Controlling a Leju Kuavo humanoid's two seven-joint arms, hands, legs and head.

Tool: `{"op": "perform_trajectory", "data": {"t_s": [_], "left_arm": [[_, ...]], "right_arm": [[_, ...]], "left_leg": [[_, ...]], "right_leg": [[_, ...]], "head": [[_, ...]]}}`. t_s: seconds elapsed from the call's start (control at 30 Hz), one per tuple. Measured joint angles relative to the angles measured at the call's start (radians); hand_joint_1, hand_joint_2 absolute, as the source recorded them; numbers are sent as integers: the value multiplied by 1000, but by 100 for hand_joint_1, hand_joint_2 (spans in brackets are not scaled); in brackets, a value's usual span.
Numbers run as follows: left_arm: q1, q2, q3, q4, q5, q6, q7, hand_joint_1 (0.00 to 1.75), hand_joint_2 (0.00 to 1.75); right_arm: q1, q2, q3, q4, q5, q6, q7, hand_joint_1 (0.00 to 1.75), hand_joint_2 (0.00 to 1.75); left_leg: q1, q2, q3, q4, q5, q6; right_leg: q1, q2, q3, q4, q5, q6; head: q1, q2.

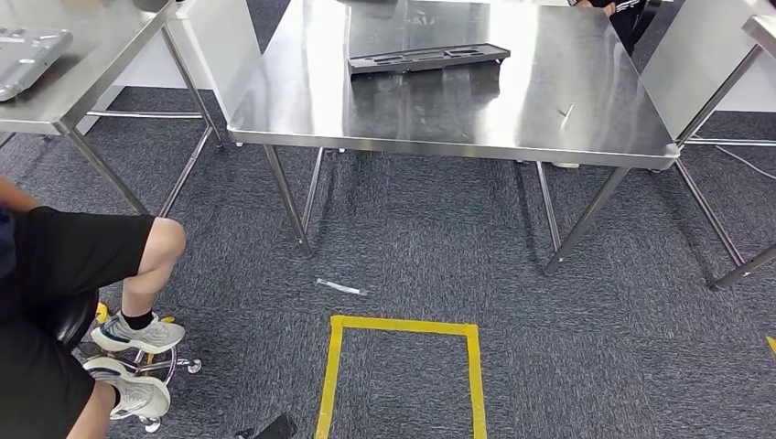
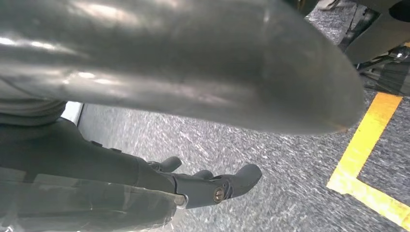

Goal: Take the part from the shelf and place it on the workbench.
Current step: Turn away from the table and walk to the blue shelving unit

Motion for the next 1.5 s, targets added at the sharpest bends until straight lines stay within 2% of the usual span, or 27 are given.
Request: {"op": "perform_trajectory", "data": {"t_s": [0.07, 0.1, 0.2, 0.23, 0.3, 0.37, 0.4, 0.43, 0.47, 0.53, 0.57, 0.6, 0.67, 0.7, 0.77, 0.83, 0.9, 0.97, 1.03, 1.1, 1.2, 1.27, 1.37, 1.4, 1.43, 1.47, 1.5], "left_arm": [[0, 0, 11, 4, 3, 3, -3, 0, 0], [0, -1, 17, 6, 5, 4, -4, 0, 0], [4, -1, 35, 14, 9, 5, -6, 0, 0], [5, -2, 40, 15, 9, 6, -7, 0, 0], [6, -2, 48, 18, 8, 6, -8, 0, 0], [8, -3, 57, 21, 8, 6, -8, 0, 0], [9, -3, 61, 21, 7, 5, -8, 0, 0], [10, -3, 66, 22, 7, 4, -8, 0, 0], [11, -3, 69, 23, 7, 4, -8, 0, 0], [12, -4, 75, 25, 7, 2, -8, 0, 0], [12, -4, 78, 25, 7, 2, -8, 0, 0], [12, -4, 82, 26, 7, 2, -8, 0, 0], [12, -6, 89, 26, 4, 1, -7, 0, 0], [13, -6, 93, 27, 2, 1, -8, 0, 0], [13, -8, 101, 27, 0, 1, -10, 0, 0], [15, -9, 110, 28, 0, 4, -11, 0, 0], [16, -10, 122, 29, 0, 9, -13, 0, 0], [18, -10, 132, 30, 0, 14, -15, 0, 0], [20, -11, 141, 30, 0, 17, -18, 0, 0], [22, -12, 150, 30, -2, 21, -21, 0, 0], [22, -14, 160, 30, -8, 24, -24, 0, 0], [21, -19, 164, 30, -11, 24, -25, 0, 0], [20, -24, 171, 30, -13, 24, -27, 0, 0], [21, -26, 172, 30, -14, 24, -27, 0, 0], [21, -27, 173, 30, -14, 24, -27, 0, 0], [21, -28, 174, 30, -15, 24, -27, 0, 0], [21, -29, 174, 31, -16, 23, -27, 0, 0]], "right_arm": [[-3, 3, -18, 0, -6, -9, -1, 0, 0], [-4, 3, -27, 0, -9, -15, -5, 0, 0], [-4, 1, -55, 0, -19, -28, -21, 0, 0], [-3, 0, -63, 0, -22, -30, -25, 0, 0], [-2, -2, -77, 0, -25, -32, -30, 0, 0], [-2, -4, -92, 0, -30, -35, -36, 0, 0], [-2, -6, -99, 0, -31, -37, -38, 0, 0], [-1, -8, -105, 0, -32, -39, -39, 0, 0], [-1, -11, -110, 0, -31, -40, -40, 0, 0], [-4, -15, -117, 0, -29, -40, -46, 0, 0], [-7, -16, -119, 0, -26, -38, -51, 0, 0], [-9, -16, -121, 0, -23, -36, -56, 0, 0], [-11, -15, -122, 0, -13, -29, -60, 0, 0], [-12, -14, -122, 0, -7, -26, -60, 0, 0], [-17, -11, -122, -2, 3, -21, -60, 0, 0], [-24, -8, -122, -3, 16, -15, -60, 0, 0], [-31, -4, -122, -3, 32, -9, -59, 0, 0], [-39, -2, -122, -3, 44, -5, -56, 0, 0], [-47, -1, -122, -3, 53, -4, -52, 0, 0], [-54, -1, -122, -3, 62, -4, -45, 0, 0], [-62, 2, -122, -4, 71, -4, -38, 0, 0], [-66, 2, -122, -4, 74, -4, -36, 0, 0], [-69, 1, -122, -4, 76, -4, -36, 0, 0], [-68, 0, -122, -4, 76, -4, -36, 0, 0], [-67, -2, -122, -4, 76, -4, -36, 0, 0], [-66, -4, -122, -3, 76, -4, -36, 0, 0], [-66, -5, -122, -3, 77, -4, -35, 0, 0]], "left_leg": [[-2, -2, 79, -122, 9, 8], [-4, -4, 92, -149, 5, 13], [-8, -3, 79, -158, 18, 37], [-7, -2, 73, -161, 27, 48], [-6, 1, 53, -162, 45, 63], [-7, 2, 28, -161, 64, 65], [-7, 3, 16, -161, 73, 65], [-7, 3, 5, -160, 81, 63], [-6, 3, -4, -160, 89, 60], [-7, 3, -18, -159, 103, 52], [-9, 3, -23, -160, 110, 46], [-10, 3, -26, -160, 116, 40], [-12, 3, -28, -166, 129, 28], [-11, 2, -29, -168, 129, 27], [-11, 1, -33, -175, 120, 40], [-10, 0, -36, -178, 116, 58], [-8, 0, -36, -184, 145, 65], [-5, 0, -36, -190, 170, 55], [-3, 0, -37, -192, 172, 41], [-3, 0, -38, -192, 171, 38], [-2, 1, -30, -212, 177, 44], [5, 8, -9, -253, 193, 50], [14, 25, -6, -273, 205, 45], [18, 30, -10, -272, 206, 40], [23, 36, -14, -269, 207, 33], [31, 42, -20, -263, 206, 23], [41, 49, -28, -251, 204, 10]], "right_leg": [[5, -1, -14, 11, 8, 10], [7, -1, -19, 14, 12, 17], [8, -1, -32, 19, 20, 39], [6, -1, -42, 36, 5, 42], [3, 0, -78, 124, -62, 37], [2, 1, -118, 256, -131, 37], [1, 1, -122, 294, -144, 43], [0, 1, -107, 295, -141, 51], [-1, 0, -69, 251, -123, 60], [-1, 1, 41, 90, -90, 68], [2, 2, 82, 26, -82, 63], [5, 4, 103, -14, -81, 55], [11, 6, 98, -26, -78, 36], [8, 6, 93, -28, -76, 29], [5, 6, 87, -32, -67, 18], [7, 6, 82, -34, -58, 11], [12, 5, 79, -32, -54, 4], [15, 5, 76, -30, -51, 1], [16, 4, 74, -29, -50, -1], [15, 4, 73, -29, -50, 0], [9, 4, 77, -41, -44, 11], [10, 4, 65, -14, -65, 13], [-3, 4, -24, 159, -146, 18], [-11, 4, -50, 208, -161, 28], [-20, 3, -58, 222, -160, 43], [-30, 1, -46, 193, -142, 62], [-41, -9, -16, 129, -113, 86]], "head": [[1, 0], [1, 0], [2, 0], [4, 0], [7, 0], [10, 0], [10, 0], [10, 0], [10, 0], [11, 0], [10, 0], [9, 0], [6, 0], [5, 0], [1, 0], [-2, 0], [-2, 0], [-2, 0], [-2, 0], [-2, 0], [-2, 0], [-1, 0], [1, 0], [1, 0], [1, 0], [1, 0], [2, 0]]}}
